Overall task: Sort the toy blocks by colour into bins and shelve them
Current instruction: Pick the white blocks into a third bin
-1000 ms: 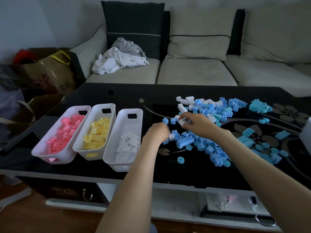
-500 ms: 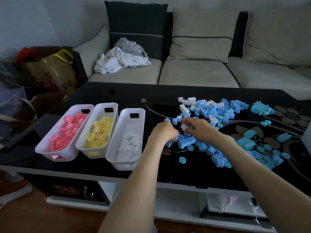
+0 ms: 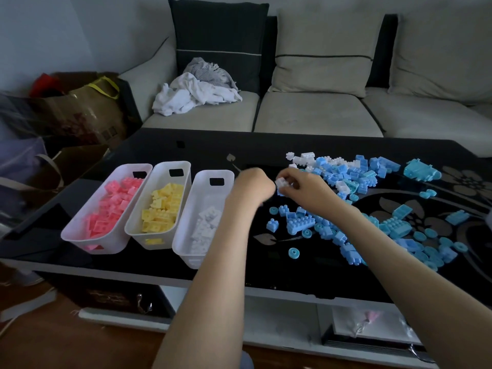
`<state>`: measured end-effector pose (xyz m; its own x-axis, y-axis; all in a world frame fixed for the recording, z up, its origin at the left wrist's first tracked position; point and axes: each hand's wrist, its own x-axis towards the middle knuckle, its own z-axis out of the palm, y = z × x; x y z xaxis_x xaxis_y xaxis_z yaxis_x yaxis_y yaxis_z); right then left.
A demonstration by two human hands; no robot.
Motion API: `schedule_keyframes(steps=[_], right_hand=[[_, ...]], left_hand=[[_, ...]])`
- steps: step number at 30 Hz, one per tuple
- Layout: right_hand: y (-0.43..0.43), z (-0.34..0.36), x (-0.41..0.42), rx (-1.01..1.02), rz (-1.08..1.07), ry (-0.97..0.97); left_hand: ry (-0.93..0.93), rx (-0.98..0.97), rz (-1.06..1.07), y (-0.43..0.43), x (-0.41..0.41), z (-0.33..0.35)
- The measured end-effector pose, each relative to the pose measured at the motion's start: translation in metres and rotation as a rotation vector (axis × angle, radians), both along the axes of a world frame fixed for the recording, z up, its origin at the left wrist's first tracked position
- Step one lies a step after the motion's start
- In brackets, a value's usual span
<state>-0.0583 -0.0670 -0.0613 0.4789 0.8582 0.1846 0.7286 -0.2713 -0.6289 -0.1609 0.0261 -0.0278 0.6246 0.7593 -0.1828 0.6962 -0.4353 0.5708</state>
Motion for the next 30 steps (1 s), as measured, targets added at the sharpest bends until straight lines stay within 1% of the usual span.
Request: schedule_keyframes(steps=[1, 3, 5, 9, 12, 13, 14, 16, 18, 20, 22, 24, 26, 27, 28, 30], right_hand=[[0.005, 0.006, -0.008, 0.041, 0.011, 0.014], [0.018, 0.015, -0.025, 0.096, 0.029, 0.088], [0.035, 0.018, -0.041, 0.087, 0.053, 0.146], [0.057, 0.014, -0.072, 0.032, 0.137, 0.087], [0.062, 0.012, -0.090, -0.083, 0.264, -0.143], [0.062, 0.009, -0.093, -0.129, 0.299, -0.173], [0.061, 0.007, -0.094, -0.179, 0.324, -0.152], [0.057, 0.003, -0.089, -0.211, 0.340, -0.112], [0.053, -0.001, -0.074, -0.179, 0.305, -0.140], [0.046, 0.000, -0.046, -0.121, 0.212, -0.139], [0.032, -0.001, -0.005, -0.110, 0.071, -0.109], [0.012, -0.006, 0.042, -0.157, -0.112, -0.111], [-0.010, -0.012, 0.083, -0.249, -0.265, -0.166], [-0.020, -0.012, 0.098, -0.313, -0.304, -0.188], [-0.029, -0.013, 0.111, -0.376, -0.311, -0.188], [-0.041, -0.015, 0.128, -0.482, -0.242, -0.180]], left_hand=[[0.006, 0.028, 0.040, 0.007, -0.005, 0.007], [0.059, 0.160, 0.149, 0.021, -0.020, 0.019], [0.140, 0.242, 0.241, 0.033, -0.037, 0.022], [0.269, 0.169, 0.277, 0.040, -0.057, 0.013], [0.249, 0.053, 0.275, 0.043, -0.062, 0.004], [0.254, 0.048, 0.265, 0.041, -0.064, 0.005], [0.268, 0.057, 0.253, 0.039, -0.066, 0.006], [0.306, 0.094, 0.223, 0.039, -0.067, 0.008], [0.334, 0.128, 0.201, 0.037, -0.065, 0.011], [0.318, 0.225, 0.177, 0.032, -0.057, 0.014], [0.249, 0.338, 0.137, 0.024, -0.040, 0.016], [0.158, 0.392, 0.064, 0.013, -0.013, 0.018], [0.104, 0.387, -0.053, 0.002, 0.017, 0.014], [0.105, 0.355, -0.110, -0.002, 0.031, 0.009], [0.137, 0.306, -0.158, -0.004, 0.045, 0.002], [0.251, 0.224, -0.201, -0.002, 0.068, -0.016]])
